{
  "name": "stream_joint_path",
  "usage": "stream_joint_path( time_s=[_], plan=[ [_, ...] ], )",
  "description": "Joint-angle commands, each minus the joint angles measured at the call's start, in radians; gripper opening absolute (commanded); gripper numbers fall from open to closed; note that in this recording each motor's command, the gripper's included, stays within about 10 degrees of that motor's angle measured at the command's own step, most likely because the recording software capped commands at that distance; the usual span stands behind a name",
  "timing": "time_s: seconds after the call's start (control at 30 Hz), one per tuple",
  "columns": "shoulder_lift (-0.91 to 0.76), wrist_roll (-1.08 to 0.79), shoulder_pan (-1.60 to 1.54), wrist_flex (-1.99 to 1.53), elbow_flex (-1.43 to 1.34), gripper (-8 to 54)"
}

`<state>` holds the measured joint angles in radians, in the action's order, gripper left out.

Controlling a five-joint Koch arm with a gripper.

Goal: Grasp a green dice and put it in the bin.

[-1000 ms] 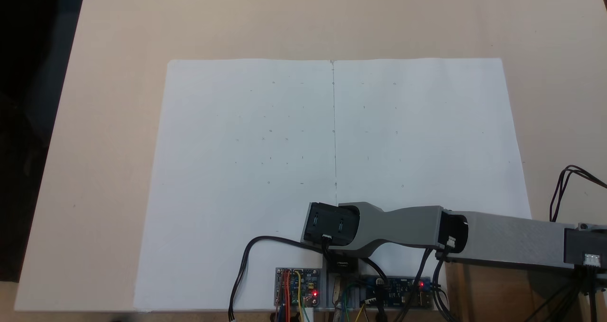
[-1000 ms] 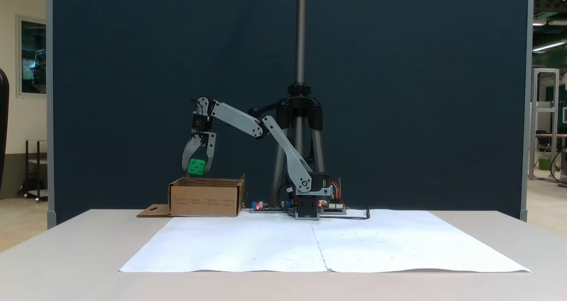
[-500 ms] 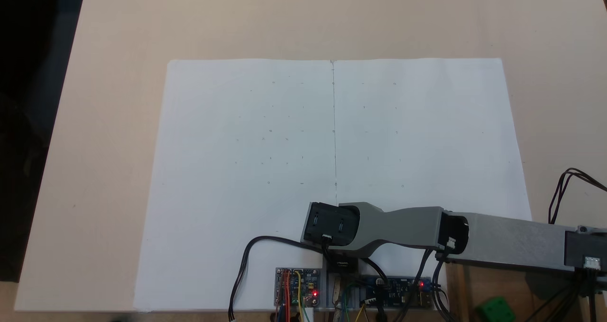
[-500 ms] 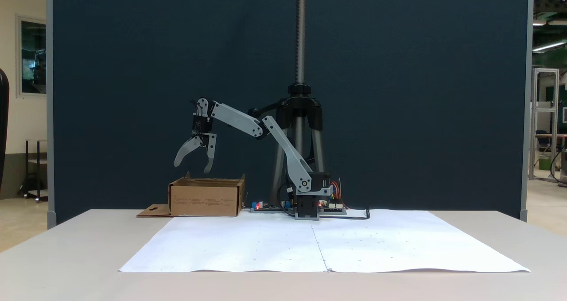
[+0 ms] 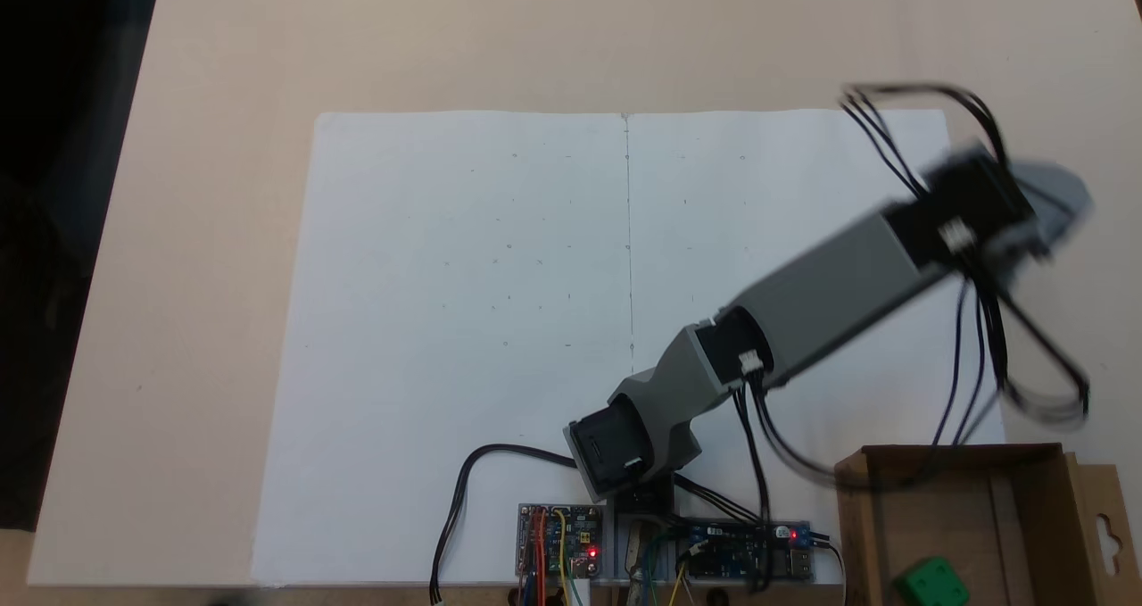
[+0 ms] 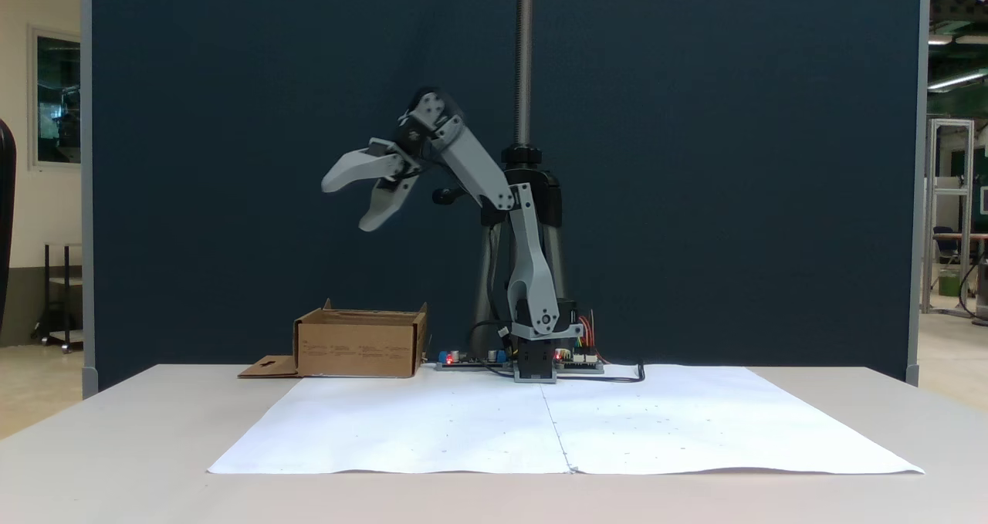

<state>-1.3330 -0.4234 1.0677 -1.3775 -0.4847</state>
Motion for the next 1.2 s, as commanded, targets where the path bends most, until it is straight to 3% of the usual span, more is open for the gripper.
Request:
stream_joint_path(
  time_s=[0.0,0.13,0.33,0.53,0.6,0.9,1.17],
  plan=[
    [-0.034,0.135,-0.129,-0.163,0.008,43.8],
    [-0.052,0.196,-0.354,0.040,-0.132,43.4],
    [-0.252,0.242,-0.686,0.408,-0.784,43.2],
    [-0.391,0.244,-0.893,0.676,-1.241,43.1],
    [-0.518,0.245,-0.963,0.837,-1.480,43.2],
    [-0.838,0.250,-1.009,1.222,-1.917,43.3],
    [-0.974,0.250,-0.979,1.528,-2.194,43.4]
  ],
)
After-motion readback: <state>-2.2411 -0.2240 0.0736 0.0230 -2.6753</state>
